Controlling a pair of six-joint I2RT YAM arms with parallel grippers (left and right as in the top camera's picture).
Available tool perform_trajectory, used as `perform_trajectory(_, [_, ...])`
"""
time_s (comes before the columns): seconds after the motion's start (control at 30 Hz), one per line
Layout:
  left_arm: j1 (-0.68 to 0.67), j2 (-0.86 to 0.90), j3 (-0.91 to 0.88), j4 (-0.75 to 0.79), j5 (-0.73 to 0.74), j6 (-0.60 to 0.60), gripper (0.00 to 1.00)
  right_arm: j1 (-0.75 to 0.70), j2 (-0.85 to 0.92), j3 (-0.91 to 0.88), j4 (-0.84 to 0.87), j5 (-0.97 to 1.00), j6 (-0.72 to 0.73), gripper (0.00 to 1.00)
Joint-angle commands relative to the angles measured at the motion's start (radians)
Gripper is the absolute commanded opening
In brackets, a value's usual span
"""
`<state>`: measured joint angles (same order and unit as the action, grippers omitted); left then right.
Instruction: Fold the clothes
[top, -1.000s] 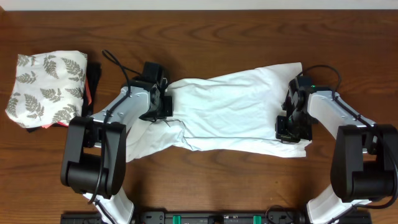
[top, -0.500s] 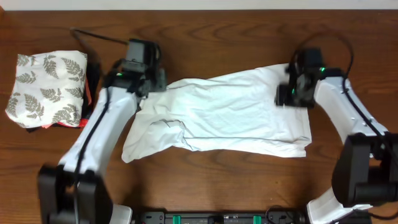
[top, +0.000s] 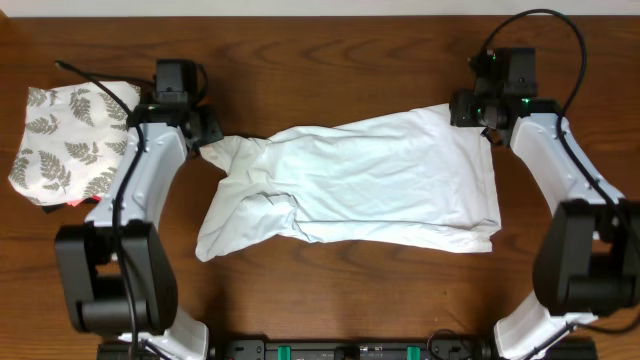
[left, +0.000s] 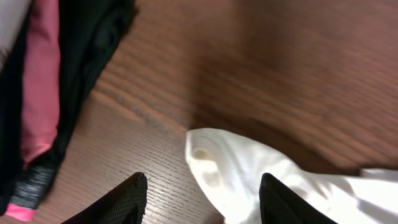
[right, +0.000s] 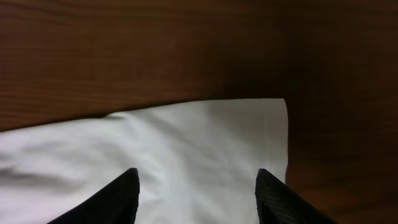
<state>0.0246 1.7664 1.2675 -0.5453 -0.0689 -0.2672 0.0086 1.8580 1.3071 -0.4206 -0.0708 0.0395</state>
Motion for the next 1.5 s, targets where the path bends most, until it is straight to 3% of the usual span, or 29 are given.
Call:
perform_trajectory(0.0, [0.015, 0.032, -0.004, 0.016, 0.047, -0.045, 0.59, -0.004, 0.077, 0.0, 0.013, 0.013, -0.018, 0.58])
perform_trajectory(0.47, [0.016, 0.06, -0.004, 0.057, 0.017, -0.048, 0.59, -0.011, 0.281, 0.0, -0.021, 0.018, -0.011, 0.55])
perform_trajectory(0.6, [0.016, 0.065, -0.005, 0.057, 0.022, -0.08, 0.63, -0.037, 0.281, 0.0, -0.071, 0.08, -0.01, 0.46])
perform_trajectory(0.97, [0.016, 0.184, -0.005, 0.073, 0.174, -0.112, 0.64, -0.109, 0.281, 0.0, -0.172, 0.118, 0.026, 0.43])
perform_trajectory(1.3, [0.016, 0.188, -0.005, 0.219, 0.369, -0.113, 0.64, -0.106, 0.281, 0.0, -0.174, 0.089, 0.026, 0.42])
perform_trajectory(1.47, [0.016, 0.188, -0.005, 0.202, 0.368, -0.135, 0.64, -0.106, 0.281, 0.0, -0.174, 0.089, 0.026, 0.42])
